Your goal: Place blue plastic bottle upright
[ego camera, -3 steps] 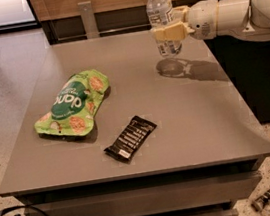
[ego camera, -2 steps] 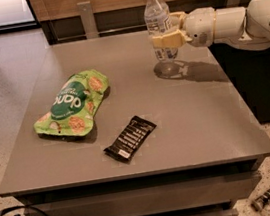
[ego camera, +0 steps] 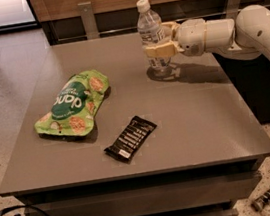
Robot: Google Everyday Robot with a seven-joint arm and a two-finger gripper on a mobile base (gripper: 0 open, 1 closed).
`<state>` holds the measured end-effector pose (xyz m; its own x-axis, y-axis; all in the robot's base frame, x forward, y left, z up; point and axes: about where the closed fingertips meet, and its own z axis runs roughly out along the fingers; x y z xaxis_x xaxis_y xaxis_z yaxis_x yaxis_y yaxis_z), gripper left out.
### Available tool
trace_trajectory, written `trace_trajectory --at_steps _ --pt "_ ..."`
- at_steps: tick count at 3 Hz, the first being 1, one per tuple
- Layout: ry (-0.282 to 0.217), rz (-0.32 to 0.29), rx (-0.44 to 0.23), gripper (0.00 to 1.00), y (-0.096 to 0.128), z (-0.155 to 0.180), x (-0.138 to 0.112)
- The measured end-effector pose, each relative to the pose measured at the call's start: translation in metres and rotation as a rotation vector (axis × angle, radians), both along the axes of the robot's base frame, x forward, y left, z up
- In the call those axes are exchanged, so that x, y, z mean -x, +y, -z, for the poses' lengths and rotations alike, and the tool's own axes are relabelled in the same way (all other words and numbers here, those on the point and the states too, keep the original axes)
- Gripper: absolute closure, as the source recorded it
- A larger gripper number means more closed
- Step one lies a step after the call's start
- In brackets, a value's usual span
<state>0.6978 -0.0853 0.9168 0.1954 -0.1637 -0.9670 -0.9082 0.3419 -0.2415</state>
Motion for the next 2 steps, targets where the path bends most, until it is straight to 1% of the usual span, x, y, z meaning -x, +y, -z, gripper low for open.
trace_trajectory --at_steps 1,2 --pt "0.018 -0.028 -0.022 1.00 0.0130 0.0083 -0.0095" --pt "0.031 -0.048 -0.038 1.00 0.0214 0.0133 -0.0148"
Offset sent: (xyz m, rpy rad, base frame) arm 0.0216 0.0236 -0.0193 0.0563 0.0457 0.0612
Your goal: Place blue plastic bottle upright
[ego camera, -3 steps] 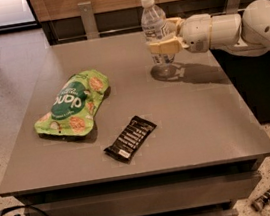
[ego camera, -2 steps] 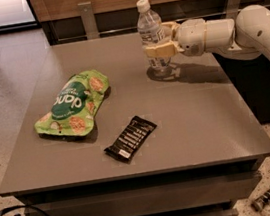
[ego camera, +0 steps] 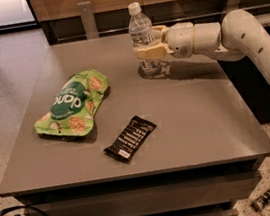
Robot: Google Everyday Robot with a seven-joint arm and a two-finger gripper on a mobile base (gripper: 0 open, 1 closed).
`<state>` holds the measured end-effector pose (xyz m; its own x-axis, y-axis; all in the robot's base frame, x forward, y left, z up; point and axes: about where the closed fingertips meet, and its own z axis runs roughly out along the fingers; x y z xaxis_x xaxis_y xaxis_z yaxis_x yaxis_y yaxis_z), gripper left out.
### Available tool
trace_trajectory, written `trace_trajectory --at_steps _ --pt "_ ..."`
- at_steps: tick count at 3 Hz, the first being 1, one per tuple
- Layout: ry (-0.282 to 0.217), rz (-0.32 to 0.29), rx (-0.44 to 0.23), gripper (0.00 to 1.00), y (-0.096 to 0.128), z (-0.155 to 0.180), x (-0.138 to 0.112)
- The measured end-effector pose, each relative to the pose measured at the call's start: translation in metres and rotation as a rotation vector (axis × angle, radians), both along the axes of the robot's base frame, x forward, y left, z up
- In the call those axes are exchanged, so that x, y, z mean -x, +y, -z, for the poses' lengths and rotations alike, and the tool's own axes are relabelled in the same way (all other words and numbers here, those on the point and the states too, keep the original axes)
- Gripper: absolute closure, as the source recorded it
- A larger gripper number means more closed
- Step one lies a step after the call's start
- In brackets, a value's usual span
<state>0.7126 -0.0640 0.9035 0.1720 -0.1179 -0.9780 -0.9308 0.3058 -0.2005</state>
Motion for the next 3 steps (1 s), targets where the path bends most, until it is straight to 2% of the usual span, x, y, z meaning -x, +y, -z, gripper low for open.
trace_trajectory --at_steps 2,3 --pt "0.059 0.045 -0.072 1.00 -0.014 0.024 -0.011" --pt "0.063 0.050 -0.077 0.88 -0.016 0.021 -0.011"
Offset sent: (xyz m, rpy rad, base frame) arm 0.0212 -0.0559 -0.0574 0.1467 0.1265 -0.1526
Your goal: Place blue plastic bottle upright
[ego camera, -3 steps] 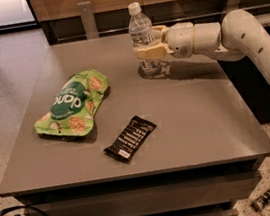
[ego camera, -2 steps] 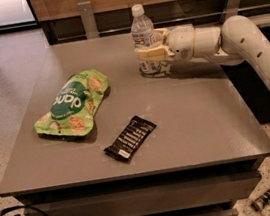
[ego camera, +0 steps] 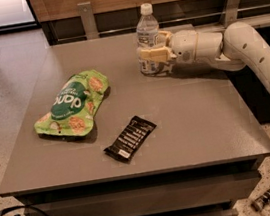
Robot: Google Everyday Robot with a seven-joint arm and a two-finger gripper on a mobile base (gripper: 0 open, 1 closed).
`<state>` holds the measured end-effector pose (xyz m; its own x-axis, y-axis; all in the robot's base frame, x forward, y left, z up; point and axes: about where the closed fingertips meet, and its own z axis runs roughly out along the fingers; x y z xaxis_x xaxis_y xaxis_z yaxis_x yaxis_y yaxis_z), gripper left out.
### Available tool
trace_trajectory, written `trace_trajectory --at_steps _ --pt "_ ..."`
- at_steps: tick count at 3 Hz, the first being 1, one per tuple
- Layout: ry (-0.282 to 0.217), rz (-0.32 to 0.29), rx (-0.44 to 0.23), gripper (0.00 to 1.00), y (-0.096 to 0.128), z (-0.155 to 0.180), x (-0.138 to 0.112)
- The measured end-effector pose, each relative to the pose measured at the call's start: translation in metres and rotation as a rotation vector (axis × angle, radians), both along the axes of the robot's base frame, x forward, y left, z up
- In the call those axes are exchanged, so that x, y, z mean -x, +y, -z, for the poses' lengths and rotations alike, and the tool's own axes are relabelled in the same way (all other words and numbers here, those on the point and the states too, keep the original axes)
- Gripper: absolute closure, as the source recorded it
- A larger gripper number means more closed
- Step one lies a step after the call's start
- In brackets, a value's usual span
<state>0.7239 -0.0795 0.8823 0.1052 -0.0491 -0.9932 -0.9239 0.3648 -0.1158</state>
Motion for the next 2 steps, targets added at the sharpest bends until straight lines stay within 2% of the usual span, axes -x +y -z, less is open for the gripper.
trace_trajectory --at_steps 2 --pt "0.000 0.000 0.000 0.42 0.0002 -0.0032 0.0000"
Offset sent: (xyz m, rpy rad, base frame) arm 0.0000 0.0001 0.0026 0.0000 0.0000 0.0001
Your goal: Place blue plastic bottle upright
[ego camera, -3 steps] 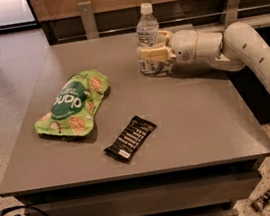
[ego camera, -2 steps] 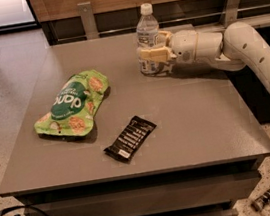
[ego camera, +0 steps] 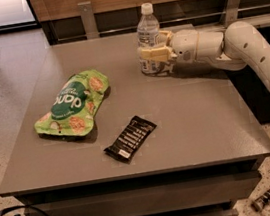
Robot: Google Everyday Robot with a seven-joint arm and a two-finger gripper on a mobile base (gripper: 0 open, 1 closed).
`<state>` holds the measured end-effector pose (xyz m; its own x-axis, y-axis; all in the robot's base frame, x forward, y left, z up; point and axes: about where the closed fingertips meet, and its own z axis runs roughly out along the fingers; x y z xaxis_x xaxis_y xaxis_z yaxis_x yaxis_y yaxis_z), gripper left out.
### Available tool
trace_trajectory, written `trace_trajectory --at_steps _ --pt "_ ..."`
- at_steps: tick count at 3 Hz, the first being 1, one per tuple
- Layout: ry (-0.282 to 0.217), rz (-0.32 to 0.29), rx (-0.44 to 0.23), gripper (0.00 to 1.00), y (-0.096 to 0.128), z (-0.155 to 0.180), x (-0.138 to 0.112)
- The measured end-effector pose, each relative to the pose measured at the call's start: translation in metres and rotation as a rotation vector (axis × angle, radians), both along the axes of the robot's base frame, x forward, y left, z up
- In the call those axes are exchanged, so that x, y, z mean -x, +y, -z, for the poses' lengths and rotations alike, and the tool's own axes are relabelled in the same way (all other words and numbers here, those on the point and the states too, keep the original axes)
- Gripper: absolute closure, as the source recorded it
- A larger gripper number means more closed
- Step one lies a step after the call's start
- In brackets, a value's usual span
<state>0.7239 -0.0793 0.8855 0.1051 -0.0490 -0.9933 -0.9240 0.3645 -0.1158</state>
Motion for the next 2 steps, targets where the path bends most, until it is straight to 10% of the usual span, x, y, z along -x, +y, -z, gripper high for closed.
trace_trajectory --at_steps 2 --pt "0.000 0.000 0.000 0.00 0.0003 -0.0004 0.0000"
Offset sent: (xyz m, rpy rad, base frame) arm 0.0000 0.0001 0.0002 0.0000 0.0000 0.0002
